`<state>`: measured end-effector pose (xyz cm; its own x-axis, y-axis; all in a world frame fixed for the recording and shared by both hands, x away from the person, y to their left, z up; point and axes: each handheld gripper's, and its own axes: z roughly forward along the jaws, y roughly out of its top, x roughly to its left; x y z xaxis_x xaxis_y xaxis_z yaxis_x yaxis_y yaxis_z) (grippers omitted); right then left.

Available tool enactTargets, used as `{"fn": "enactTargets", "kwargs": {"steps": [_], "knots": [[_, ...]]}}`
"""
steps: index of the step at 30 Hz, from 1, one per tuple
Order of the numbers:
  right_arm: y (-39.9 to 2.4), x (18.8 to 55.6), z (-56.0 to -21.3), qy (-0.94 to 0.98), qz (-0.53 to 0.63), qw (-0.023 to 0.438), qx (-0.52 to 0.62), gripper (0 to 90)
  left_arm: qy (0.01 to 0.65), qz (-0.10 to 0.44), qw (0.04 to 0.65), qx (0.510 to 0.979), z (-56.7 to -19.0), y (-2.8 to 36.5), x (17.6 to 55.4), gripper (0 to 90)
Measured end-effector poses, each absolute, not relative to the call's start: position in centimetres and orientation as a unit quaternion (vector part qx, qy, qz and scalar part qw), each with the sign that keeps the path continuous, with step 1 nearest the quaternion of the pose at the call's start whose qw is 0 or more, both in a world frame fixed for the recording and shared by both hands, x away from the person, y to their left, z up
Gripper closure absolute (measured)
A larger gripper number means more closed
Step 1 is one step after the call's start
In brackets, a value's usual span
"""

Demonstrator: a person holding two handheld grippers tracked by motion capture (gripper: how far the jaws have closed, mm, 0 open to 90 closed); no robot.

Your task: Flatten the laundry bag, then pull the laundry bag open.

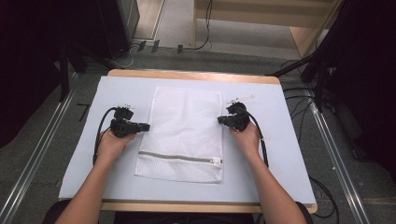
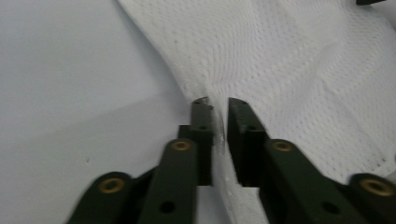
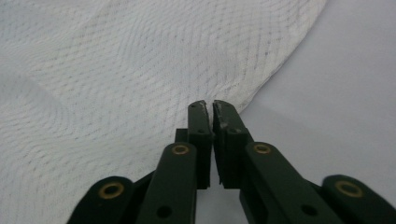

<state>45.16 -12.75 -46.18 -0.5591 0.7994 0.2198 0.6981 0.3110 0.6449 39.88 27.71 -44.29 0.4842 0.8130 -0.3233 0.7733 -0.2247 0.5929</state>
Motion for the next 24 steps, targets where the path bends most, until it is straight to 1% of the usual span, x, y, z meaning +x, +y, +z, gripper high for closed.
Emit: {"fn": "enactTargets", "kwargs": {"steps": [1,2,3,5,11,17,24], "knots": [[-12.8,45.1,-46.2,0.806,0.361,0.072,0.464,76.9,0.506,0.025,0.365,0.781,-44.3,27.7,39.9,73.0],[-12.9,45.1,-46.1,0.805,0.363,0.07,0.463,71.8,0.504,0.026,0.366,0.782,-44.2,27.8,39.9,67.6],[-12.9,45.0,-46.0,0.804,0.364,0.074,0.464,70.1,0.504,0.029,0.365,0.782,-44.1,27.9,39.8,63.1],[-13.0,44.8,-45.8,0.804,0.367,0.08,0.46,66.3,0.506,0.029,0.364,0.782,-44.0,28.0,39.8,56.7],[-13.1,44.4,-45.6,0.806,0.371,0.076,0.456,61.5,0.505,0.017,0.373,0.778,-43.6,28.4,39.7,46.4],[-13.2,43.9,-45.1,0.803,0.384,0.07,0.45,57.7,0.499,0.022,0.374,0.781,-42.9,28.0,39.4,42.0],[-13.5,42.4,-44.4,0.808,0.388,0.069,0.439,55.8,0.477,0.029,0.383,0.791,-41.3,27.0,38.7,40.5]]}}
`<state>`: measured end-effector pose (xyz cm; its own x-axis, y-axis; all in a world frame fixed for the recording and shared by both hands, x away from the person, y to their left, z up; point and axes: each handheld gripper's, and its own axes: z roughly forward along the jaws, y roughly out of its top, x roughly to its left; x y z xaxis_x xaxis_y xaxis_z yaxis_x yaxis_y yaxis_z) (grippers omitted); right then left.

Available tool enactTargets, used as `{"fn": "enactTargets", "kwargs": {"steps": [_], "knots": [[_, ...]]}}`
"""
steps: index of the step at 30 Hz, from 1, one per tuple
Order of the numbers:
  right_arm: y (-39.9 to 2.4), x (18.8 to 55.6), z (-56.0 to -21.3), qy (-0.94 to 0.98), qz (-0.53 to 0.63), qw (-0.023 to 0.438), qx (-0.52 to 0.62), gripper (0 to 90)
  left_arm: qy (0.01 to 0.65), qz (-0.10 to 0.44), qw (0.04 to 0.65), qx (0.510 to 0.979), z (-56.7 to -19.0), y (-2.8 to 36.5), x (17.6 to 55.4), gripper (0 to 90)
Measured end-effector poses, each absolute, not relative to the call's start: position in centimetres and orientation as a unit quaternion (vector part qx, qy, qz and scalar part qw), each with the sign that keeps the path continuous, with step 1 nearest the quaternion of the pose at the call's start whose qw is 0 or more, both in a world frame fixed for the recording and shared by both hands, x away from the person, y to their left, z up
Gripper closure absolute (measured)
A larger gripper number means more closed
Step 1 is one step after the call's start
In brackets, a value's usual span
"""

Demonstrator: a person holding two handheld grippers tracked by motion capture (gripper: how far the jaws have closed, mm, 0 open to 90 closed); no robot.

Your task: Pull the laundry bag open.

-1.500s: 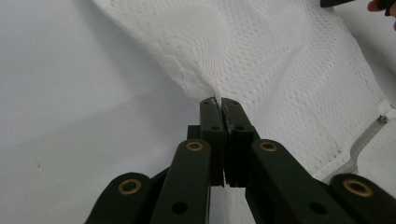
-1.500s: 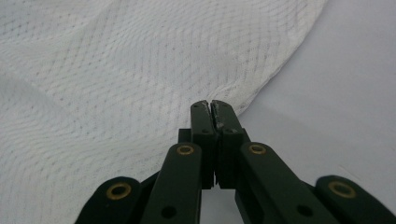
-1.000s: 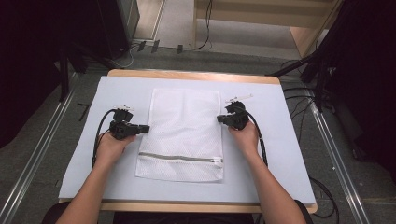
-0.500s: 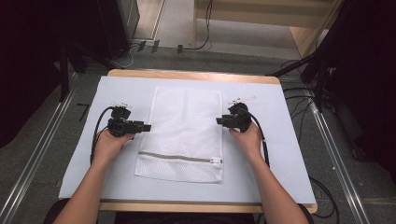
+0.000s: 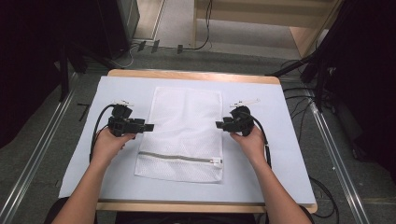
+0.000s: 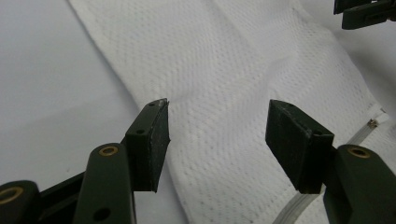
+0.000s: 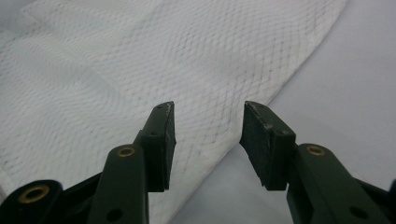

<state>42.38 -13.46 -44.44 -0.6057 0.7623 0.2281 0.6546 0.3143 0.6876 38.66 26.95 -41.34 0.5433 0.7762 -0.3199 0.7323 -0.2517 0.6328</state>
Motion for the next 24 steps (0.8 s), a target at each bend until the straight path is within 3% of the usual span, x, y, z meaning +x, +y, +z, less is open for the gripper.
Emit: {"fn": "enactTargets", "kwargs": {"steps": [18,24], "knots": [[-14.2,38.4,-43.7,0.818,0.398,0.061,0.412,61.3,0.421,0.013,0.387,0.82,-40.5,22.5,38.0,42.0],[-14.1,36.9,-44.0,0.823,0.395,0.05,0.404,69.5,0.408,0.009,0.388,0.827,-40.4,21.4,37.6,42.2]]}}
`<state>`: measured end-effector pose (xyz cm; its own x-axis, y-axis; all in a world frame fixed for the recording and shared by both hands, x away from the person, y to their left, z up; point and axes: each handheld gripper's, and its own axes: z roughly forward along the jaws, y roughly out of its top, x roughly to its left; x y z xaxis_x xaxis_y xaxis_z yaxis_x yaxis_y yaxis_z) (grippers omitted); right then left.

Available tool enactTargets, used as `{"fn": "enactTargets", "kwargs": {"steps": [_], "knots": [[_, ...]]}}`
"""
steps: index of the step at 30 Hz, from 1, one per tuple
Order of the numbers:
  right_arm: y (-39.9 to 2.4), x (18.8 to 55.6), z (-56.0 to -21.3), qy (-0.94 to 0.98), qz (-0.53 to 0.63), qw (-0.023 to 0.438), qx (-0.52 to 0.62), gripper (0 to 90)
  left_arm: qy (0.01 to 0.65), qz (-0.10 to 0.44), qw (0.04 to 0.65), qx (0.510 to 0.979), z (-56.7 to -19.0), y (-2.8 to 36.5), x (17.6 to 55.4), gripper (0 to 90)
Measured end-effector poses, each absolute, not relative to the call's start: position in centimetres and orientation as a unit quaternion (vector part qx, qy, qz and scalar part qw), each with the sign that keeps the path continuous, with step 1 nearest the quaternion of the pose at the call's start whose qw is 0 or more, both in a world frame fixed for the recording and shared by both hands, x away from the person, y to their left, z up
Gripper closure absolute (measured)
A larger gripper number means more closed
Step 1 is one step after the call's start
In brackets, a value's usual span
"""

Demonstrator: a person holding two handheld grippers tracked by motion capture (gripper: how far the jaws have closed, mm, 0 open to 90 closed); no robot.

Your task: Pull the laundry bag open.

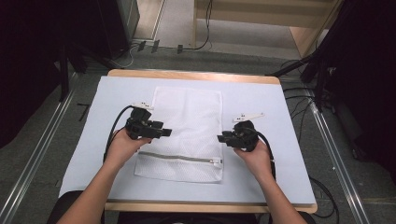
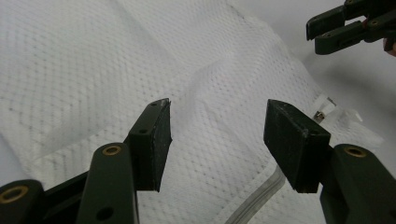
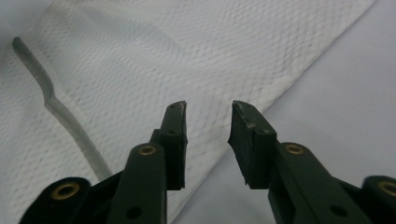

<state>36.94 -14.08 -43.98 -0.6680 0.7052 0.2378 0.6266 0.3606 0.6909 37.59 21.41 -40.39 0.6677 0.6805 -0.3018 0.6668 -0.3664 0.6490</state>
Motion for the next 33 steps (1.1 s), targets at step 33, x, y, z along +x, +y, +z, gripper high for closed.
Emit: {"fn": "enactTargets", "kwargs": {"steps": [33], "knots": [[-14.1,32.5,-46.2,0.845,0.354,0.011,0.401,90.0,0.38,0.001,0.377,0.844,-41.6,18.5,38.8,41.9]]}}
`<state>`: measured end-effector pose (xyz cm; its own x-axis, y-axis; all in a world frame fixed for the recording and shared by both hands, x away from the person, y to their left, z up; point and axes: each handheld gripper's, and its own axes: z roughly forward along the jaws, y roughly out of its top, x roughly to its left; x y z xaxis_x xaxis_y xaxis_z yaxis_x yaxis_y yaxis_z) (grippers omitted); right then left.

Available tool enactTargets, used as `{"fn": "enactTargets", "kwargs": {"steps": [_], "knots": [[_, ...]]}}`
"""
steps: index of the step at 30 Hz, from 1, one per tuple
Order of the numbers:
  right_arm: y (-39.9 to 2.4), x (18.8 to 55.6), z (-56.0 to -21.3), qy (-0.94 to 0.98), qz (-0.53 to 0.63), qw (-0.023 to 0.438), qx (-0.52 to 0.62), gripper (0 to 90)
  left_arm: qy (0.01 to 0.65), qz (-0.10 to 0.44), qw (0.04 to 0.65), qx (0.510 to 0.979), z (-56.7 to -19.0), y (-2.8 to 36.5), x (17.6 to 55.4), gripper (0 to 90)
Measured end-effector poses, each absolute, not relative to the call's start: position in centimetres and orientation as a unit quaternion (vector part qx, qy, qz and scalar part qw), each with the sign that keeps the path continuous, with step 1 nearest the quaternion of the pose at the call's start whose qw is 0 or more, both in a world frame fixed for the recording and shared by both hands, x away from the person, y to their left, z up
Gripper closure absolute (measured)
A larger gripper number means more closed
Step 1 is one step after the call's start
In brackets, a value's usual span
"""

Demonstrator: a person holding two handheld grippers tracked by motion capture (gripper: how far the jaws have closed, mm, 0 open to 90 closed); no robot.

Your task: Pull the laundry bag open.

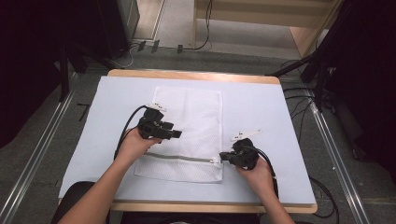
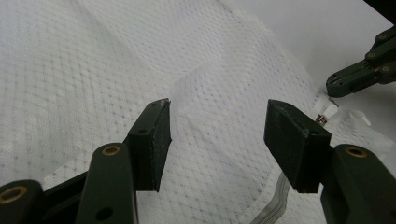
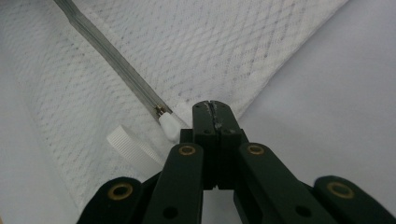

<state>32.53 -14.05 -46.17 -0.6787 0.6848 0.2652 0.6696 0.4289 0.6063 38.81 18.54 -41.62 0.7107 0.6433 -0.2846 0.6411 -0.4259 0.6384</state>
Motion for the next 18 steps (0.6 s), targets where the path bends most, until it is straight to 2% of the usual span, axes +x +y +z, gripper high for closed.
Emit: {"fn": "enactTargets", "kwargs": {"steps": [18], "knots": [[-12.9,32.2,-46.4,0.852,0.354,-0.005,0.386,90.0,0.373,-0.002,0.372,0.85,-41.7,17.9,38.7,41.9]]}}
